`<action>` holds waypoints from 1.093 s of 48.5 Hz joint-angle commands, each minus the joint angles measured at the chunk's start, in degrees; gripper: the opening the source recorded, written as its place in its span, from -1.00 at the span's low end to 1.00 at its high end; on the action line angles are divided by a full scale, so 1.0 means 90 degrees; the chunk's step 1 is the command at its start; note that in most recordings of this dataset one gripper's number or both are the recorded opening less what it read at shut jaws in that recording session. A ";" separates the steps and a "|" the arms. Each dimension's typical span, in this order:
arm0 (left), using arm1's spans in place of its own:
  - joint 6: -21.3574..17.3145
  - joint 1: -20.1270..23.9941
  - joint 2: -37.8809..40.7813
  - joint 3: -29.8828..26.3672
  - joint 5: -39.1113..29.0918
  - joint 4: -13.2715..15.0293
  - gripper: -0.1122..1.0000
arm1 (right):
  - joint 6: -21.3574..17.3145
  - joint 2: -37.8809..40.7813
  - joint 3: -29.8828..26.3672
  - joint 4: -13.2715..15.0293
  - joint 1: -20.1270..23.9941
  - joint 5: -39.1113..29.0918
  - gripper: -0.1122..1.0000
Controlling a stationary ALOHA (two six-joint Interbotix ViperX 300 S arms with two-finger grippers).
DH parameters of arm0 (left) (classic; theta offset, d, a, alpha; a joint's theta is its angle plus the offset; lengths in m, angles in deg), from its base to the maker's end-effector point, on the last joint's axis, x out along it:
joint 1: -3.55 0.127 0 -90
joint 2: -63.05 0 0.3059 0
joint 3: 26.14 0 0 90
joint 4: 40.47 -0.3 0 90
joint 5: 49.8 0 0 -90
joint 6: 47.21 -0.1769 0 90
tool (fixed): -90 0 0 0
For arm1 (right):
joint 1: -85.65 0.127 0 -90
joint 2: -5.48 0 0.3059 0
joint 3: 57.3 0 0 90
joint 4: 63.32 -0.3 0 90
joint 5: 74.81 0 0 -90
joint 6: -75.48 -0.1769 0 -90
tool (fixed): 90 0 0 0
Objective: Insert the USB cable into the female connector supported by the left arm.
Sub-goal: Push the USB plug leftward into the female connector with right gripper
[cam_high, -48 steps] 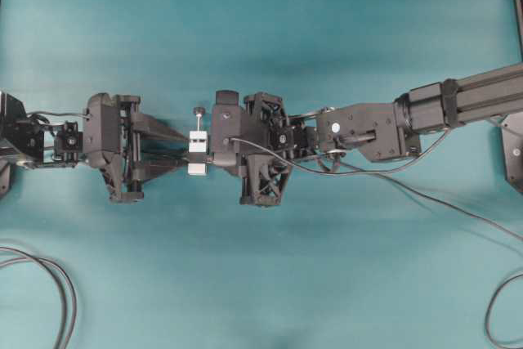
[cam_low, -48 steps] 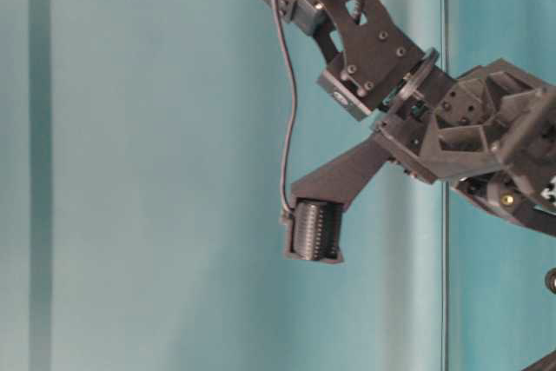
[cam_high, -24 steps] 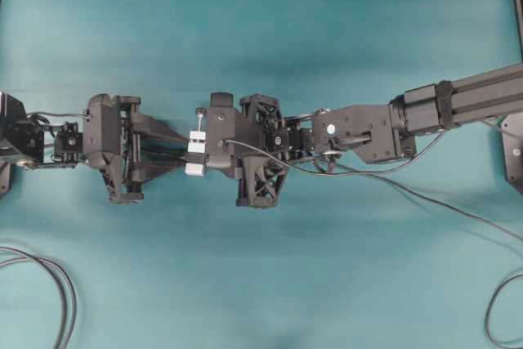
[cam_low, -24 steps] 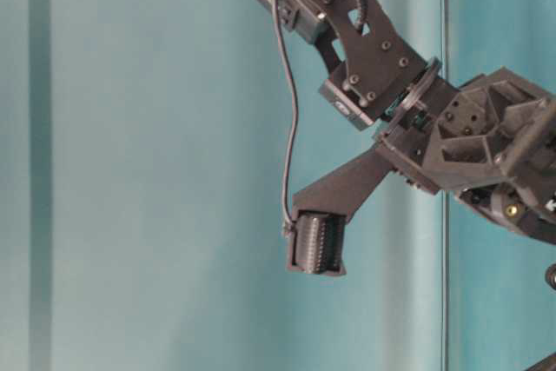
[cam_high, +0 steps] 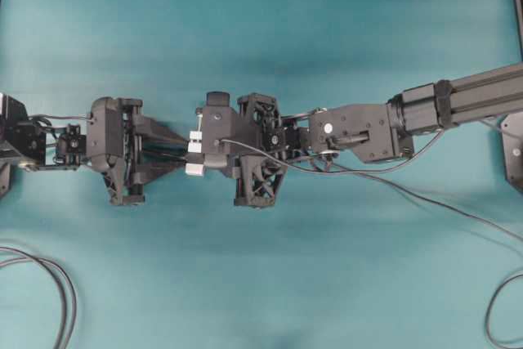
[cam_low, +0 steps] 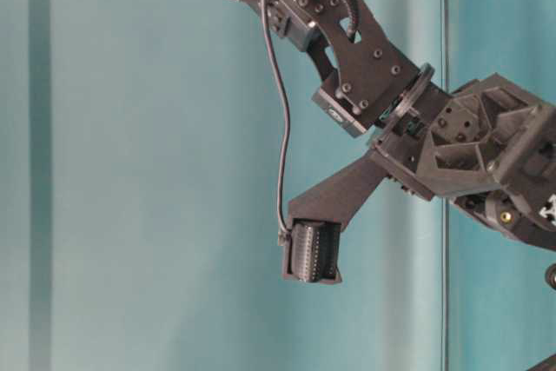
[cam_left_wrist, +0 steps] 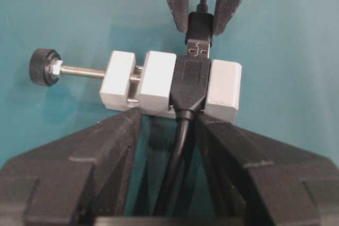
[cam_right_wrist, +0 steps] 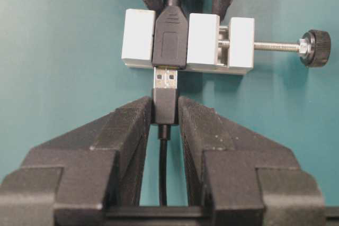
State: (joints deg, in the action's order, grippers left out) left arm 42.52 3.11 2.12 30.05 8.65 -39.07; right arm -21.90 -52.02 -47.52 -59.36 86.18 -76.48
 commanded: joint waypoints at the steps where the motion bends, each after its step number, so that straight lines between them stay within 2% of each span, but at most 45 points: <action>1: -0.0059 -0.0078 0.0000 -0.0078 -0.0029 -0.0020 0.25 | 0.0000 -0.0127 -0.0234 0.0020 -0.0029 0.0049 -0.40; 23: -0.0059 -0.0078 0.0020 -0.0078 -0.0029 -0.0020 0.25 | 0.0020 -0.0186 -0.0195 0.0010 -0.0107 0.0049 -0.40; 32: -0.0049 -0.0078 0.0029 -0.0107 0.0000 -0.0020 0.25 | 0.0000 -0.0186 -0.0215 0.0244 -0.0107 0.0059 -0.40; 53: -0.0039 -0.0078 0.0020 -0.0332 0.0029 -0.0020 0.25 | -0.0020 -0.0146 -0.0205 0.0254 -0.0078 0.0078 -0.40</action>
State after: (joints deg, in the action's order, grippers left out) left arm 42.52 3.03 2.56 29.70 9.00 -39.07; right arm -21.99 -52.11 -47.61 -57.17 85.74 -76.39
